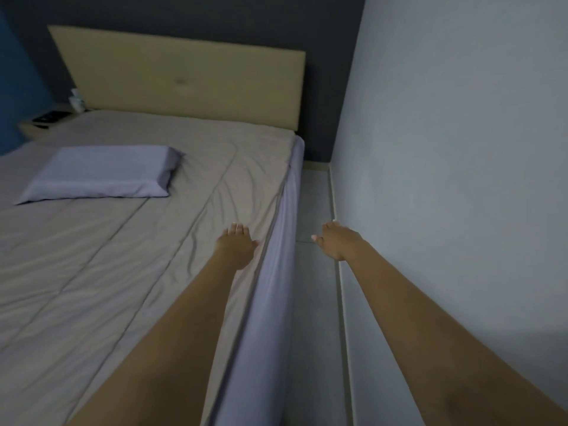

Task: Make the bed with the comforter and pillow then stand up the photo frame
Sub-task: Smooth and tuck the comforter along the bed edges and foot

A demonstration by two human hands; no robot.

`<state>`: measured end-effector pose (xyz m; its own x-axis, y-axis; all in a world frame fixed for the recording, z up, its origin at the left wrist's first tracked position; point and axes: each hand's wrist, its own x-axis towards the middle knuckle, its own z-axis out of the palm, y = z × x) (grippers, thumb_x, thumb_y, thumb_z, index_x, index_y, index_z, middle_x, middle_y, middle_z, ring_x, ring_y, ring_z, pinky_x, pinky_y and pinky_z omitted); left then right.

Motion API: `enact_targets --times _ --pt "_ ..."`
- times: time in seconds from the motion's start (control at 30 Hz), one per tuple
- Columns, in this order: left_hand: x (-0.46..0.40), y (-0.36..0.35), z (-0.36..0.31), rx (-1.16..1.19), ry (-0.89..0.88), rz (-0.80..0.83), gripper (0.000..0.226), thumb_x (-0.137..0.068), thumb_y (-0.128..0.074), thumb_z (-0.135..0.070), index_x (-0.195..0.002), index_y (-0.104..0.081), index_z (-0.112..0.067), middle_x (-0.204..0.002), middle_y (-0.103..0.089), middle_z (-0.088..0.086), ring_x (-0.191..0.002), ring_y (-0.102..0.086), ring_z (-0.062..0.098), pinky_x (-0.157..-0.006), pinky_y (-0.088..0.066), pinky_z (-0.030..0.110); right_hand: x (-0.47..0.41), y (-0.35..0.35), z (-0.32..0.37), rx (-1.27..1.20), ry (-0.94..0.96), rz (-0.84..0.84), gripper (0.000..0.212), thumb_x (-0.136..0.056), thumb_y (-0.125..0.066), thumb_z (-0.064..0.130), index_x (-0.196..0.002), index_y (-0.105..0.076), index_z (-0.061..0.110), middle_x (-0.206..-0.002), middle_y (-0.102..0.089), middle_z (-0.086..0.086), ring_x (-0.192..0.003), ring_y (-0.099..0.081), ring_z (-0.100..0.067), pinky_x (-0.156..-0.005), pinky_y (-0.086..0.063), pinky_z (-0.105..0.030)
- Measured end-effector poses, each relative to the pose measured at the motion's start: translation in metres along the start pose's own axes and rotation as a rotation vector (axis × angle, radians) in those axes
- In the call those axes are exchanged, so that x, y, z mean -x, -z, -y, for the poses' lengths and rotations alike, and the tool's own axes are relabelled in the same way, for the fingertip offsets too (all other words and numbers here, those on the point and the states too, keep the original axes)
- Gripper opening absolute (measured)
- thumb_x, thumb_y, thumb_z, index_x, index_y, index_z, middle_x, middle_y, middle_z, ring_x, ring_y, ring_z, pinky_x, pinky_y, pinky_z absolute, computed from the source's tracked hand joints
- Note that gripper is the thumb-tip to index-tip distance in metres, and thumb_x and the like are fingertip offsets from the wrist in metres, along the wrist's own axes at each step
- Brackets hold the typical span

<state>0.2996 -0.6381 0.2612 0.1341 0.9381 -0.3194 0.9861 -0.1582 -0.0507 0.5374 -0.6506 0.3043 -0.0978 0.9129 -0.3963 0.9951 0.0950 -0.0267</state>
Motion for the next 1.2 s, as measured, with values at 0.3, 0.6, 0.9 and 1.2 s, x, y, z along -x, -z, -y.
enact_targets --times 0.3,0.6,0.9,1.2 --pt "-0.156 0.045 0.041 -0.011 0.110 0.009 0.062 -0.105 -0.013 -0.039 -0.152 -0.007 0.001 -0.161 -0.005 0.015 -0.149 -0.004 0.028 -0.121 -0.007 0.039 -0.199 0.074 -0.007 -0.048 0.108 -0.014 0.064 -0.104 -0.019 0.042 -0.151 -0.012 -0.001 -0.160 -0.009 -0.016 -0.148 -0.007 -0.028 -0.121 -0.009 -0.039" --pt "-0.289 0.079 0.054 0.078 0.155 0.046 0.063 -0.105 -0.013 -0.039 -0.152 -0.004 0.001 -0.161 -0.002 0.015 -0.149 -0.001 0.028 -0.121 -0.006 0.040 -0.354 0.119 -0.009 0.041 0.218 0.058 0.062 -0.105 -0.015 0.039 -0.151 -0.006 0.000 -0.160 -0.004 -0.014 -0.149 -0.002 -0.025 -0.121 -0.009 -0.039" --pt "-0.486 0.107 0.075 0.119 0.310 0.119 0.066 -0.104 -0.011 -0.044 -0.153 -0.005 0.000 -0.161 -0.004 0.014 -0.149 -0.003 0.027 -0.121 -0.007 0.039 -0.597 0.169 -0.067 0.113 0.283 0.121 0.057 -0.104 -0.019 0.036 -0.148 -0.021 0.000 -0.158 -0.017 -0.014 -0.147 -0.013 -0.027 -0.118 -0.018 -0.040" --pt "-0.659 0.175 0.116 0.189 0.377 0.084 0.066 -0.103 -0.014 -0.045 -0.152 -0.010 -0.001 -0.161 -0.006 0.014 -0.149 -0.005 0.026 -0.121 -0.009 0.039 -0.783 0.268 -0.067 0.161 0.339 0.153 0.060 -0.104 -0.015 0.039 -0.151 -0.014 0.003 -0.159 -0.014 -0.011 -0.146 -0.015 -0.026 -0.118 -0.017 -0.038"
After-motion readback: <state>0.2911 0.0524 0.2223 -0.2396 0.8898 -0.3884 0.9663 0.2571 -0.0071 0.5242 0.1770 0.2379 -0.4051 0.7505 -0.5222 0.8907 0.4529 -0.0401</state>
